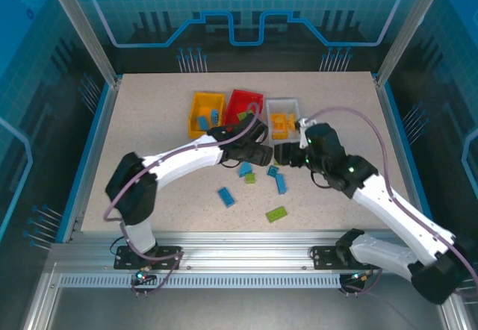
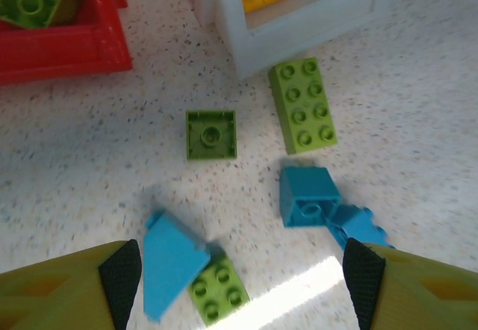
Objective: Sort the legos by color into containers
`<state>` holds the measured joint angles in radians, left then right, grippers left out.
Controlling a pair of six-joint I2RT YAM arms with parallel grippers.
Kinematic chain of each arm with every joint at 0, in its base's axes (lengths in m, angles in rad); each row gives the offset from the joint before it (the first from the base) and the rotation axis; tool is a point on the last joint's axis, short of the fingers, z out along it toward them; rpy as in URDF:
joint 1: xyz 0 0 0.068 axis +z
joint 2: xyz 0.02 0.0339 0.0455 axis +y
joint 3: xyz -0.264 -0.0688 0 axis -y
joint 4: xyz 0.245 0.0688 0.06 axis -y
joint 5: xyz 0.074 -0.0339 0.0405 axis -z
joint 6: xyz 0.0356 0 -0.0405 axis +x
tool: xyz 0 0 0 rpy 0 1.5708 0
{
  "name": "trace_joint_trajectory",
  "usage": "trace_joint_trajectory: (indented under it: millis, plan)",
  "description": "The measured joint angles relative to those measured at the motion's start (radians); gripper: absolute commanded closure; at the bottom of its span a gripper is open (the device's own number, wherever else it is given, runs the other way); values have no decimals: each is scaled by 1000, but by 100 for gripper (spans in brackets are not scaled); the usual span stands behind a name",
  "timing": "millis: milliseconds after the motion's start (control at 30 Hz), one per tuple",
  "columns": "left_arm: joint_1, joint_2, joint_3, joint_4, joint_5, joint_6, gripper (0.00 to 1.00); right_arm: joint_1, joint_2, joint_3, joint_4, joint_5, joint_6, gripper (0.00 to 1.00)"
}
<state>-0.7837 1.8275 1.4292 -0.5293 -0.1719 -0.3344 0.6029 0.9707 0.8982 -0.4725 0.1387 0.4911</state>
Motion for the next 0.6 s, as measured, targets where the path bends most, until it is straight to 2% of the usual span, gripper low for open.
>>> trace_joint_trajectory:
  millis: [233,467,600]
  plan:
    - [24,183,121,-21,-16,54,24,3,-195,-63,2,-58,39,25]
    - [61,263,185,-32,-12,79,36,4,-192,-68,2,-69,63,25]
    - [66,298,198,-35,8,81,37,5,-184,-68,2,-69,71,25]
